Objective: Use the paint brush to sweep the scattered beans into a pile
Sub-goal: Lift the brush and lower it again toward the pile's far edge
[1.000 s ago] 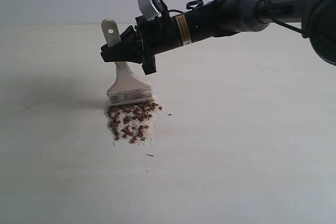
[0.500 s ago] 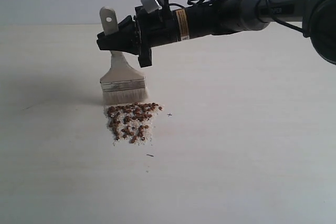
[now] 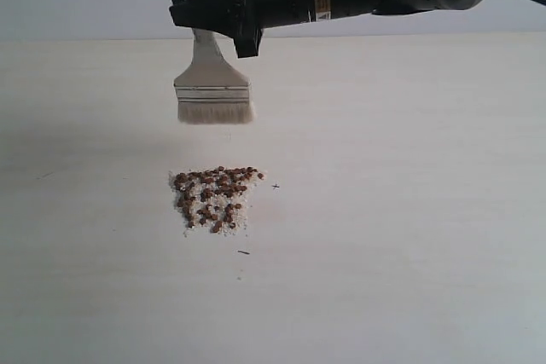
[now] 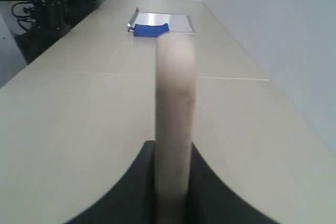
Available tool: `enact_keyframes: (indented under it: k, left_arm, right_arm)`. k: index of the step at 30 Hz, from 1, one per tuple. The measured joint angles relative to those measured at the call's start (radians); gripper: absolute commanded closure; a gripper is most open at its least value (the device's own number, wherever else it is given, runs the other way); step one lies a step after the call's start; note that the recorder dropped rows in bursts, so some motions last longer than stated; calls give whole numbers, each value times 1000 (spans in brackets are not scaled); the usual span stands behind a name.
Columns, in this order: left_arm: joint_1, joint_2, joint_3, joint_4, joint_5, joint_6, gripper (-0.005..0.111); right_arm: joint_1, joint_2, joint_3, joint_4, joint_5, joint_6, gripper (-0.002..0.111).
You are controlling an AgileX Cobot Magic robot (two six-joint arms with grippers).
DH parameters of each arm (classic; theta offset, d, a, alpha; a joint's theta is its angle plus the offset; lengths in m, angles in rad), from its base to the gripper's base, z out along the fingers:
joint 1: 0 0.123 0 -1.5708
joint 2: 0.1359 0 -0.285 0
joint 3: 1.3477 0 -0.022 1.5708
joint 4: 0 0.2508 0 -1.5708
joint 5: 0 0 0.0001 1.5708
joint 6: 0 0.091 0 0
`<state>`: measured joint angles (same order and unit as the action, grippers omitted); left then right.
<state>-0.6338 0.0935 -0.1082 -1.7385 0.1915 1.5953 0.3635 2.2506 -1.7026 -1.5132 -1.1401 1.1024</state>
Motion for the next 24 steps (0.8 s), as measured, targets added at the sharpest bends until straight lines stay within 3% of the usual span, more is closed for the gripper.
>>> enact_keyframes:
  k: [15,24]
  left_arm:
    - [0,0,0,0,0,0,107]
    - [0,0,0,0,0,0,107]
  right_arm:
    - [11,78,15,90,-28,-136,108]
    - [44,156,-135,-5,-45,-72,108]
